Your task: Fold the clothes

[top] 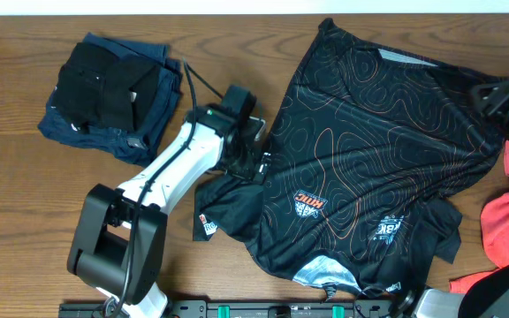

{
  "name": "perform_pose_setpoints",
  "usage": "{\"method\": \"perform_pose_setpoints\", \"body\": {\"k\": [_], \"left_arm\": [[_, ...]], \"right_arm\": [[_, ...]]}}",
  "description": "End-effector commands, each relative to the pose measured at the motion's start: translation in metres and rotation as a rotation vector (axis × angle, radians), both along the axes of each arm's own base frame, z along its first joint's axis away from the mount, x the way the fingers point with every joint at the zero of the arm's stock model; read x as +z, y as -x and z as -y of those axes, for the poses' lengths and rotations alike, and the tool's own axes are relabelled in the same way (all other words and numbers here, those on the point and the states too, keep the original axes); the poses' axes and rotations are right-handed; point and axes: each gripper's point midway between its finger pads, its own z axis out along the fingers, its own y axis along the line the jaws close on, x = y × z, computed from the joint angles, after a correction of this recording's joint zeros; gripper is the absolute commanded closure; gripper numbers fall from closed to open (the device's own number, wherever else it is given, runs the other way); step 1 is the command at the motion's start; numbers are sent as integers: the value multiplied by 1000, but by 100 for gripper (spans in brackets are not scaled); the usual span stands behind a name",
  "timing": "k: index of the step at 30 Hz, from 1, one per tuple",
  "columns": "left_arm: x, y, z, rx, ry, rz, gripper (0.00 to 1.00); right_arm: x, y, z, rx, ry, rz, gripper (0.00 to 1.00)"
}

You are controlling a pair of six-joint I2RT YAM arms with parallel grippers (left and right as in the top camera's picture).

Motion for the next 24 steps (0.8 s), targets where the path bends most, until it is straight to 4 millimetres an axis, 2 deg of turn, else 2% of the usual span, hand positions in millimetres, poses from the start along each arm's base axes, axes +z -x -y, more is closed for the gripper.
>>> {"method": "perform_pose_setpoints", "body": {"k": [1,3,10,16,17,19,21,24], "left_arm": [[-19,2,-8,8,-28,16,5],[-29,4,-9,9,-25,24,9],[-55,6,-23,19,-83,54,35],[-77,8,-32,25,-141,19,81],[-77,2,-40,37,-180,40,93],[-71,-18,-62,96,-274,105,94],[-56,-47,-93,194,-368,185,94],[-33,-84,-129,322,-405,263,94]], "right_arm": [[3,-2,-18,77,29,10,52],[2,-1,-23,89,26,1,52],[-1,1,-25,92,17,-15,51],[-2,2,-25,92,15,-18,50],[-2,2,-25,92,16,-18,50],[-2,2,-23,84,24,-23,50],[-3,2,-22,77,33,-28,50],[-5,2,-23,90,63,-31,48]]}}
